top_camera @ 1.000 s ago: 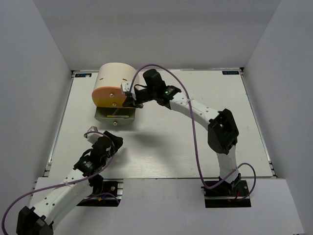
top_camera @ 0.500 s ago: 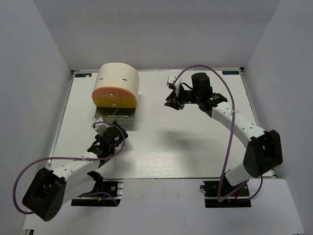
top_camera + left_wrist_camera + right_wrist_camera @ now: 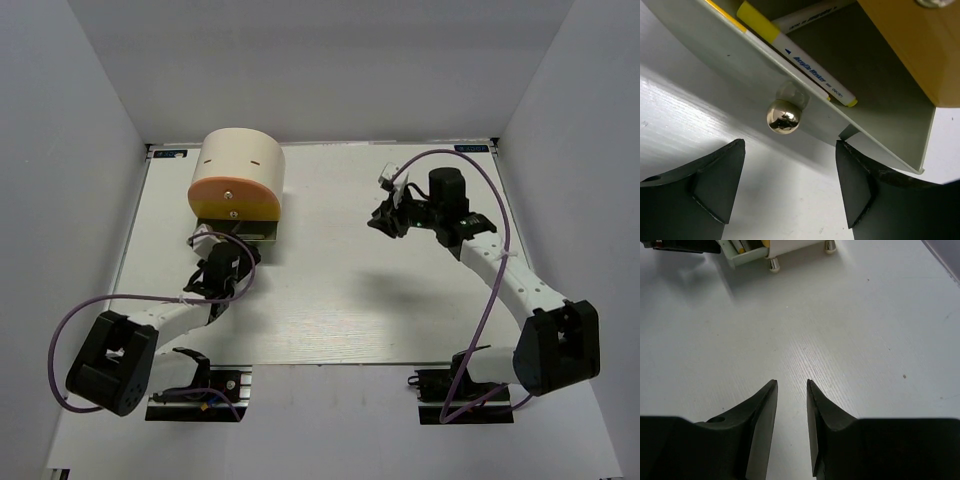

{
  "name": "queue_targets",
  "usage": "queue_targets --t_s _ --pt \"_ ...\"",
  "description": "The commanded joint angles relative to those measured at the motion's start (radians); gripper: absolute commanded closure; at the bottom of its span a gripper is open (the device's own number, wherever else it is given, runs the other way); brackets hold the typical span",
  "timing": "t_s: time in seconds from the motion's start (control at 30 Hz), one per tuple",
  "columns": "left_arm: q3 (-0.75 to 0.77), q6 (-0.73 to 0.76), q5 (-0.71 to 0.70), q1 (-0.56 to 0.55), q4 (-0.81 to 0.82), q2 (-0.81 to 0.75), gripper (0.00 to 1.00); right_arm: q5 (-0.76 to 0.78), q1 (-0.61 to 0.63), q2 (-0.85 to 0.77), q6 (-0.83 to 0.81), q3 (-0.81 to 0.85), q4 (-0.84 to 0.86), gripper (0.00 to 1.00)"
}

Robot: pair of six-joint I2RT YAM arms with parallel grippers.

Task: Sort the stationery into containers
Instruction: Close the drawer in the storage box.

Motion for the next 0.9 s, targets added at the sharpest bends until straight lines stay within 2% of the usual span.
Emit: queue_targets --t_s 0.0,0.67,0.87 --pt "0.037 -0.016 0.039 0.023 0.054 0.01 0.18 -0.031 -0.022 -0.035 0.028 -0.027 0.041 0.64" --pt "0.155 -0.078 0.068 0.119 0.051 0.154 0.24 -0.057 -0.092 -0.073 0.031 -0.104 0.029 0.64" --pt "0.167 -0.153 0.088 0.119 0.074 0.185 0.26 -0.059 -0.101 -0.078 0.03 -0.116 0.029 0.64"
